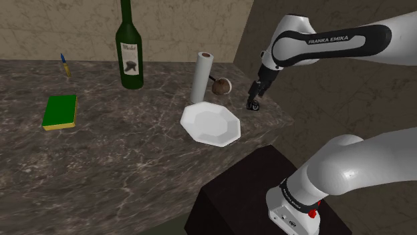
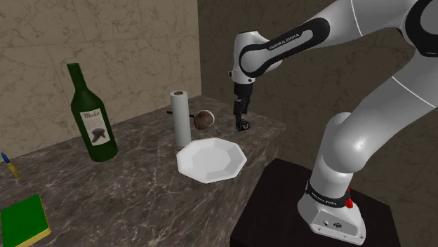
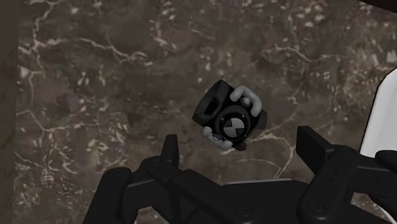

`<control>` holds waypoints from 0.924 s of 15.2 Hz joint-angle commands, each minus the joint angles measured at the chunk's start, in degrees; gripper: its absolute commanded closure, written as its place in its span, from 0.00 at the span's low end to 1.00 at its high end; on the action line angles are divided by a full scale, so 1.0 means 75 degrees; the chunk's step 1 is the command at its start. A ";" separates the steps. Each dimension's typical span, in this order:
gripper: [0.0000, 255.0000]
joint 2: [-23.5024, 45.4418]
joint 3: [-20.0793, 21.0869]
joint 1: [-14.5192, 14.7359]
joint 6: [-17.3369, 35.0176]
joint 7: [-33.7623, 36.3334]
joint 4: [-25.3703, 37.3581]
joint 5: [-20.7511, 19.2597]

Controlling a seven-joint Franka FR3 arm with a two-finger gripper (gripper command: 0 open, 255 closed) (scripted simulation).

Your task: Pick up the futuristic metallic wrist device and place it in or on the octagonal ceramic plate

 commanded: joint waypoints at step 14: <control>1.00 0.0268 -0.0057 0.0000 0.0587 -0.0015 -0.0318 -0.0018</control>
